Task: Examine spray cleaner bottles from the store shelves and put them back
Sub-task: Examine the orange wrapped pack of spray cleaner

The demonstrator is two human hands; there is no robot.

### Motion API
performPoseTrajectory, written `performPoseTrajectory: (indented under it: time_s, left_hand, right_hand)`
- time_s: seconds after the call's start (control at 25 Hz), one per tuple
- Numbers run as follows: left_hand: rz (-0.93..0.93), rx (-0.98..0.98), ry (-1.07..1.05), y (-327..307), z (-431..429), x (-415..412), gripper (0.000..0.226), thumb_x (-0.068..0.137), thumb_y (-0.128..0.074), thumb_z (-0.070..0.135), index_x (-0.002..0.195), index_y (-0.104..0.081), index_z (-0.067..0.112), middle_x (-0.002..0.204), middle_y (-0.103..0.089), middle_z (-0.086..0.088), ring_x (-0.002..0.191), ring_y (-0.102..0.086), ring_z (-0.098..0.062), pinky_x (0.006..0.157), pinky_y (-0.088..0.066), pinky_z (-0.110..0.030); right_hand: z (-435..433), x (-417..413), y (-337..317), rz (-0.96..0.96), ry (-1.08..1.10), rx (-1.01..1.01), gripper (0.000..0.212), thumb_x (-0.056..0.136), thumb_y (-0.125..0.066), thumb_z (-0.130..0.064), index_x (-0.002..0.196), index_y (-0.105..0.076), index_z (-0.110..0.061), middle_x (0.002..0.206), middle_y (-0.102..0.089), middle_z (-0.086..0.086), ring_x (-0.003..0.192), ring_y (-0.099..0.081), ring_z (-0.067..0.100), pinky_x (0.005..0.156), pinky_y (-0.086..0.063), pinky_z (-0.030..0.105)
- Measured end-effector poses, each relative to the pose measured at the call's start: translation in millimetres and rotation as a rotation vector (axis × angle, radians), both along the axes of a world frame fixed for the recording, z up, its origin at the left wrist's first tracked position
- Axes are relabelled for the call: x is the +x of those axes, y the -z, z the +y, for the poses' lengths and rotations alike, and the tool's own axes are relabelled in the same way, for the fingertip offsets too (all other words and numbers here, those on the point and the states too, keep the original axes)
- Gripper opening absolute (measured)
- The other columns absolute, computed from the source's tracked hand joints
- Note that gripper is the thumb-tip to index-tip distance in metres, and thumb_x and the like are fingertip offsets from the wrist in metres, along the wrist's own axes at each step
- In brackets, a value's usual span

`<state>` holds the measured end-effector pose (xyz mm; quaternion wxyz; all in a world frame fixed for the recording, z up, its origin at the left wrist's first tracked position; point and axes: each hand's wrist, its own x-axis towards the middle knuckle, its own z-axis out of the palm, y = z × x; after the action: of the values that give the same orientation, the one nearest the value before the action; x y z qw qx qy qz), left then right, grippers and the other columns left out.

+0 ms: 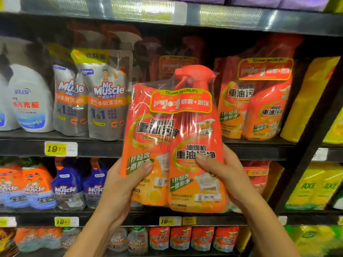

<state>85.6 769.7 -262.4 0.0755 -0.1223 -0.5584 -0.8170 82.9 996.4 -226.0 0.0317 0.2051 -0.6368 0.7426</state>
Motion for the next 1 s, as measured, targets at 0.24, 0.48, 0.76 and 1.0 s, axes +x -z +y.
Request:
performPoseTrajectory:
  time_s: [0.24,0.48,0.76,1.0]
  left_hand:
    - [0.077,-0.092,-0.026,-37.4,-3.0,-33.5,0.037,0.067,-0.086,0.026,0.1,-0.069,0.025,0.099,-0.075,-0.005,0.087,-0.073,-0.022,0.063,-0.059,-0.031]
    - [0.181,-0.245,-0.093,-51.7,6.9,-60.1,0.034,0.069,-0.073,0.037,0.102,-0.066,0.029,0.098,-0.075,0.004,0.088,-0.072,-0.016,0.069,-0.059,-0.028]
    - [0.236,-0.281,-0.183,-66.7,15.1,-108.2,0.025,0.073,-0.076,0.025,0.095,-0.064,0.029,0.084,-0.074,0.02,0.076,-0.069,0.003,0.06,-0.051,-0.011]
    - [0.26,-0.339,-0.268,-55.7,17.5,-135.4,0.033,0.078,-0.074,0.012,0.1,-0.058,0.032,0.089,-0.072,0.02,0.085,-0.067,0.005,0.071,-0.052,-0.013]
  right_hand:
    - [-1.5,-34.8,-37.8,0.035,0.117,0.129,0.043,0.071,-0.08,-0.032,0.109,-0.065,-0.016,0.103,-0.075,0.004,0.095,-0.072,0.024,0.081,-0.058,0.036]
    - [2.6,-63.2,-57.5,0.008,0.13,0.111,0.046,0.07,-0.08,-0.03,0.109,-0.064,-0.014,0.101,-0.075,0.005,0.091,-0.072,0.023,0.073,-0.057,0.03]
    - [0.3,-97.8,-84.2,0.074,0.236,0.17,0.063,0.064,-0.082,-0.027,0.119,-0.059,-0.008,0.107,-0.072,0.007,0.092,-0.071,0.022,0.077,-0.056,0.036]
    - [-2.4,-112.9,-67.1,0.25,0.429,0.253,0.048,0.072,-0.082,-0.014,0.115,-0.062,-0.018,0.098,-0.072,-0.009,0.086,-0.07,0.004,0.072,-0.056,0.02]
